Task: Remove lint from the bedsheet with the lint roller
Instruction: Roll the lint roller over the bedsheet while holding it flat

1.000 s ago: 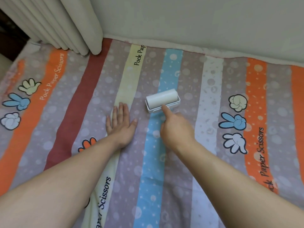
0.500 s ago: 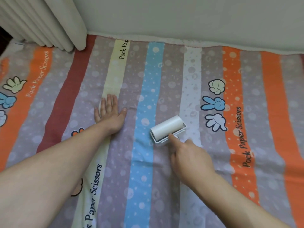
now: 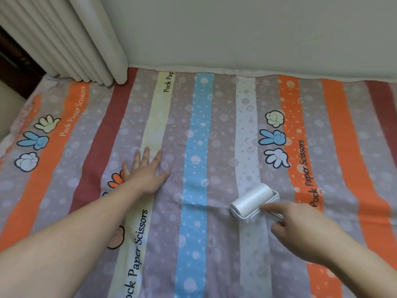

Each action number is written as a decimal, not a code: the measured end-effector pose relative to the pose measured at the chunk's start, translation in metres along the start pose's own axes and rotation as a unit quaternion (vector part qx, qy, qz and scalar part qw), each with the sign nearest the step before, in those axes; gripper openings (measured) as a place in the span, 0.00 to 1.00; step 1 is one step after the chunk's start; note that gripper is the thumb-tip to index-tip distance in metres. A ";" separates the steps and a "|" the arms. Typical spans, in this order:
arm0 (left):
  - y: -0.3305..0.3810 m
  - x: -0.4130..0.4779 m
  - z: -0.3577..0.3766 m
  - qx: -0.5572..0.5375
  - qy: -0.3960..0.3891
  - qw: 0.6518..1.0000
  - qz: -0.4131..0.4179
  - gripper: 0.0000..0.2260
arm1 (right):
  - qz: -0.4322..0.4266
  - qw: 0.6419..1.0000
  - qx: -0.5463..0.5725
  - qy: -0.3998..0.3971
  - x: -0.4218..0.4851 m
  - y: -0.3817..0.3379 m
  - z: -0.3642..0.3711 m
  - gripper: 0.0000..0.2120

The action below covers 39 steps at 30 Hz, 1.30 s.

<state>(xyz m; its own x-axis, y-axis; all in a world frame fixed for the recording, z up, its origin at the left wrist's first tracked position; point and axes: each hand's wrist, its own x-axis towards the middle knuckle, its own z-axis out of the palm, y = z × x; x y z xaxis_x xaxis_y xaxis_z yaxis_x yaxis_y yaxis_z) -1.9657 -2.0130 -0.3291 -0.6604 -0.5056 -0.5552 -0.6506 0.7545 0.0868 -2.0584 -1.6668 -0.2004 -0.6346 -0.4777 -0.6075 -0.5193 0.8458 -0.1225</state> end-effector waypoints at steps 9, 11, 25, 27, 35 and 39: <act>-0.035 0.041 -0.003 0.010 0.045 0.995 0.090 0.35 | 0.009 0.978 0.138 0.158 0.082 -0.109 -0.035 0.27; -0.052 0.049 -0.006 0.021 0.055 0.994 0.094 0.36 | -0.002 0.970 0.156 0.184 0.123 -0.148 -0.029 0.27; -0.082 0.066 -0.015 0.017 0.069 0.991 0.110 0.39 | 0.044 0.984 0.090 0.146 0.177 -0.186 0.003 0.27; -0.080 0.066 -0.018 0.021 0.056 0.992 0.109 0.39 | 0.040 0.987 0.072 0.138 0.165 -0.183 0.003 0.27; -0.078 0.061 -0.017 0.038 0.057 0.993 0.099 0.41 | 0.044 0.990 0.066 0.117 0.112 -0.152 0.030 0.28; -0.077 0.058 -0.018 0.042 0.062 0.993 0.096 0.43 | 0.043 0.992 0.052 0.108 0.083 -0.137 0.045 0.27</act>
<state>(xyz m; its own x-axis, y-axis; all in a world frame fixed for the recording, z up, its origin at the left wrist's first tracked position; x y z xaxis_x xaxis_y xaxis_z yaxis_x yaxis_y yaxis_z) -1.9613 -2.1078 -0.3532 -0.8134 -0.3929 -0.4290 -0.4786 0.8711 0.1096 -2.0141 -1.8115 -0.2692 -0.7876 -0.4331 -0.4382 -0.4038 0.9001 -0.1639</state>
